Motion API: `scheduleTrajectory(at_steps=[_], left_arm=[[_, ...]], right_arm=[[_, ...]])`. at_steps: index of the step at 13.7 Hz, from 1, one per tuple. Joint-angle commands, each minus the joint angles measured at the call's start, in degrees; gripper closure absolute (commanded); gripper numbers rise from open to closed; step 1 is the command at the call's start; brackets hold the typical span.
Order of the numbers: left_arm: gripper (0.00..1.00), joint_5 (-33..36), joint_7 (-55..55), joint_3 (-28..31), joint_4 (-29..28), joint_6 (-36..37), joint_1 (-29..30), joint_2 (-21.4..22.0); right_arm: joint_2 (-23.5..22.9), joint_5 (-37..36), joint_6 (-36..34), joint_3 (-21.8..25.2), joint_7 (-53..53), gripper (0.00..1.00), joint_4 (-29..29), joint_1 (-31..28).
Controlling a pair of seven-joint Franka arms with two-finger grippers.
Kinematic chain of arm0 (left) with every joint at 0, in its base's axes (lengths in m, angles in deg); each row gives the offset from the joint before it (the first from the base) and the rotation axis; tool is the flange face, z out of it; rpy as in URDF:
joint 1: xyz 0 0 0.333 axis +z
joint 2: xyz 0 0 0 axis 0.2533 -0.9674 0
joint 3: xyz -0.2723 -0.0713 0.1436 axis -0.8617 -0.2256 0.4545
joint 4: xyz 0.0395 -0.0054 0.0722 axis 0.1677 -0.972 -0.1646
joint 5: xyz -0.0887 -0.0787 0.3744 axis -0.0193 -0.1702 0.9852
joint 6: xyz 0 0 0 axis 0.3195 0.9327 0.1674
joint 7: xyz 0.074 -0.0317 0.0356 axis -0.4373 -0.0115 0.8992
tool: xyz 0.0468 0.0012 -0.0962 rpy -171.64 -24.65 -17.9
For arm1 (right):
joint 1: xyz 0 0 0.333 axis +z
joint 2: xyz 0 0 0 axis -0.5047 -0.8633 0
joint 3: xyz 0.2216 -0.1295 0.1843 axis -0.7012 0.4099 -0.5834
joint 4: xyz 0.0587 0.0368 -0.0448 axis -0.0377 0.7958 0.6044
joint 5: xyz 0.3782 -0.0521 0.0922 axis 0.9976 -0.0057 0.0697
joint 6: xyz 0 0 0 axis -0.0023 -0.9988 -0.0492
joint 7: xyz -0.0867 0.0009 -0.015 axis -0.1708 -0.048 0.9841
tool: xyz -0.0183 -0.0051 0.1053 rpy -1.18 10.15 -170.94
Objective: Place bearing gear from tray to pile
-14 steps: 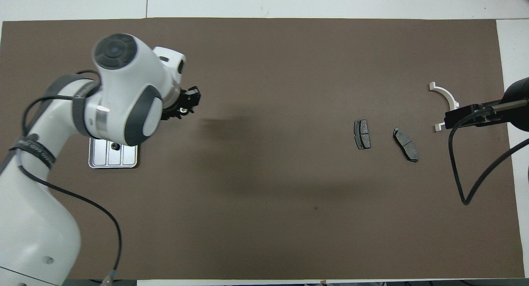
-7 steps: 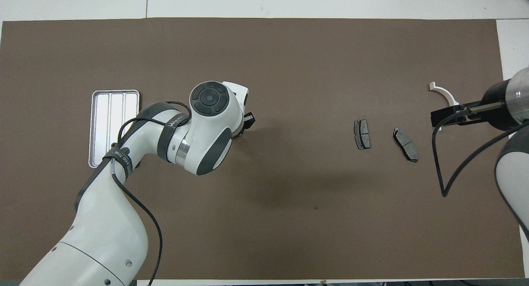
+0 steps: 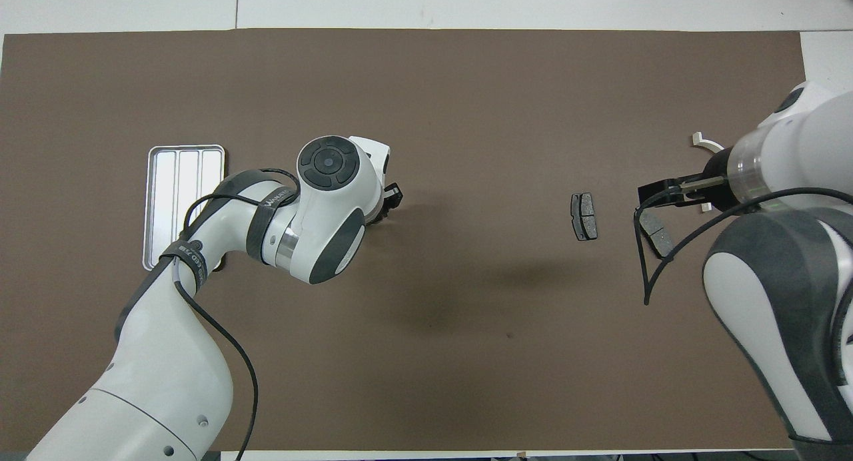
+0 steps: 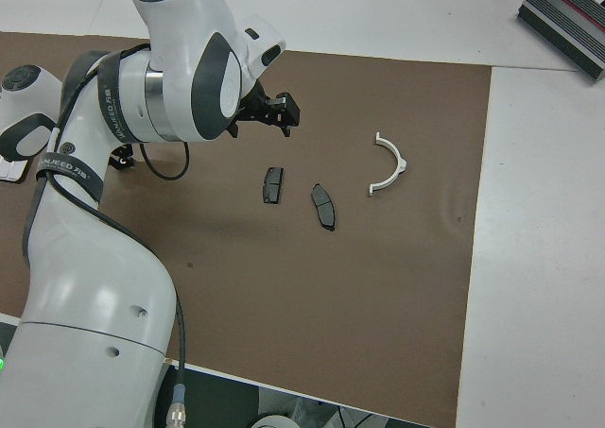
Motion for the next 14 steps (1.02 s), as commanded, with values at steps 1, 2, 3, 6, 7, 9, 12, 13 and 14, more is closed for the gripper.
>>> scheduleTrajectory(at_steps=[1,2,3,6,7,9,12,13,14], left_arm=[[0.00,0.5,-2.4,0.3,-2.4,5.9,2.7,5.8],[0.00,0.5,-7.2,0.2,-6.3,6.2,4.8,10.0],[0.00,0.5,-13.4,0.3,-10.4,6.2,6.9,14.1],[0.00,0.4,-31.0,0.2,-19.0,6.1,17.2,21.3],[0.00,0.4,-38.7,0.2,-19.4,5.9,21.4,21.4],[0.00,0.2,-50.7,0.1,-20.1,5.0,29.4,21.5],[0.05,0.2,-53.9,0.1,-22.7,-0.2,32.2,21.6],[0.15,0.2,-53.7,0.2,-24.0,-2.6,32.2,21.2],[0.27,0.2,-53.7,0.2,-24.8,-4.5,32.3,20.8]], right_arm=[[-1.5,1.5,2.7,0.0,8.3,0.00,1.0,2.6],[-2.4,1.5,2.9,0.0,11.8,0.00,0.9,3.9],[-3.1,1.5,3.7,0.0,14.7,0.00,0.9,4.9],[-6.2,1.5,7.2,0.0,24.3,0.00,0.7,10.4],[-7.5,1.4,8.0,0.0,27.6,0.00,0.3,12.6],[-10.4,1.1,9.6,0.0,33.8,0.00,-1.2,16.3],[-17.1,0.4,11.1,0.0,41.0,0.00,-6.8,21.2],[-19.5,0.4,11.0,0.1,42.5,0.00,-9.3,22.9],[-21.4,0.3,11.0,0.1,44.0,0.01,-11.2,24.1]])
